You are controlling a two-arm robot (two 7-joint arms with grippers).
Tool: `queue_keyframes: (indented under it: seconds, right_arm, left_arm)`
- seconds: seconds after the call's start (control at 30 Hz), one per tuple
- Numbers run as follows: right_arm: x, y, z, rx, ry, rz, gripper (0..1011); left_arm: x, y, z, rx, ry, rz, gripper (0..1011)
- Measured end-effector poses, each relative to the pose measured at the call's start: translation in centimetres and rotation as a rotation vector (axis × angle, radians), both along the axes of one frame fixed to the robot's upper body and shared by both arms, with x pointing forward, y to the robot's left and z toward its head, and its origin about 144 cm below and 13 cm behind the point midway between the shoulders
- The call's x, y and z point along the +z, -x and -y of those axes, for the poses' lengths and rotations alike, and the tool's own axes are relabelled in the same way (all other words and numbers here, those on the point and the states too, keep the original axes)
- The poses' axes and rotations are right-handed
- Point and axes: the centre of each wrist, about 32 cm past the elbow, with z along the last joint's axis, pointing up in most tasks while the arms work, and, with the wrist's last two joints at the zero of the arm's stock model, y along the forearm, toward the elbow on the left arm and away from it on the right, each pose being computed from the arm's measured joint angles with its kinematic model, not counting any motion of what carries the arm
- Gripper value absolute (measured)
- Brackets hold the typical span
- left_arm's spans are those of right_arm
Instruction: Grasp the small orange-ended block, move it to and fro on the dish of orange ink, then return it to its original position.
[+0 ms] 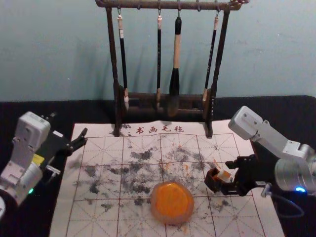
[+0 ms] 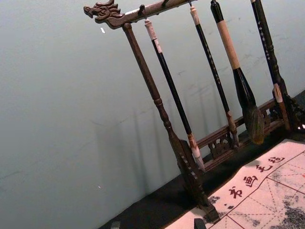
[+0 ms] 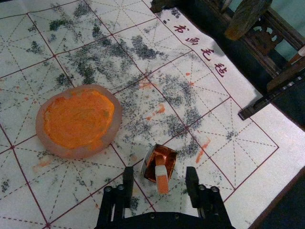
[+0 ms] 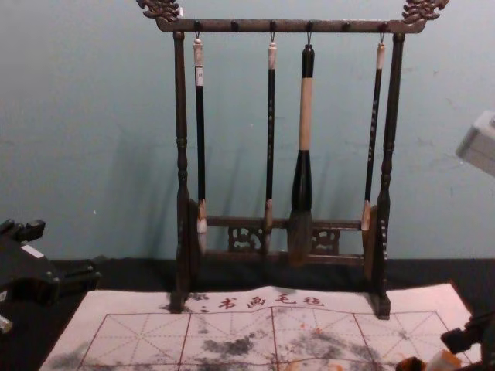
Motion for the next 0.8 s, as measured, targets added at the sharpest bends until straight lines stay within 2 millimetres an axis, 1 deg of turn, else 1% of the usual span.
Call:
queue_keyframes:
  seconds: [0.03,0.07,0.13,0.2,0.23,0.27,0.43,0.63,0.77,0.8]
  right_arm:
    - [0.0,0.0,0.0,0.0,0.0,0.0,658]
    - [0.0,0.0,0.0,0.0,0.0,0.0,715]
    - [0.0,0.0,0.0,0.0,0.0,0.0,758]
    - [0.0,0.0,0.0,0.0,0.0,0.0,833]
    - [0.0,0.0,0.0,0.0,0.0,0.0,833]
    - [0.0,0.0,0.0,0.0,0.0,0.0,886]
    - [0.0,0.0,0.0,0.0,0.0,0.0,995]
    - [-0.06,0.24,0.21,-0.013,-0.037,0.024,1000]
    - [-0.07,0.65,0.6,-0.048,-0.126,0.085,1000]
    - [-0.17,0.96,0.75,-0.075,-0.169,0.132,1000]
  left_arm:
    - [0.0,0.0,0.0,0.0,0.0,0.0,1001]
    - [0.0,0.0,0.0,0.0,0.0,0.0,1001]
    - [0.0,0.0,0.0,0.0,0.0,0.0,1001]
    - [0.0,0.0,0.0,0.0,0.0,0.0,1001]
    - [0.0,0.0,0.0,0.0,0.0,0.0,1001]
    - [0.0,0.0,0.0,0.0,0.0,0.0,1001]
    - [0.0,0.0,0.0,0.0,0.0,0.0,1001]
    - [0.0,0.0,0.0,0.0,0.0,0.0,1002]
    - [0.0,0.0,0.0,0.0,0.0,0.0,1001]
    - [0.0,0.0,0.0,0.0,0.0,0.0,1001]
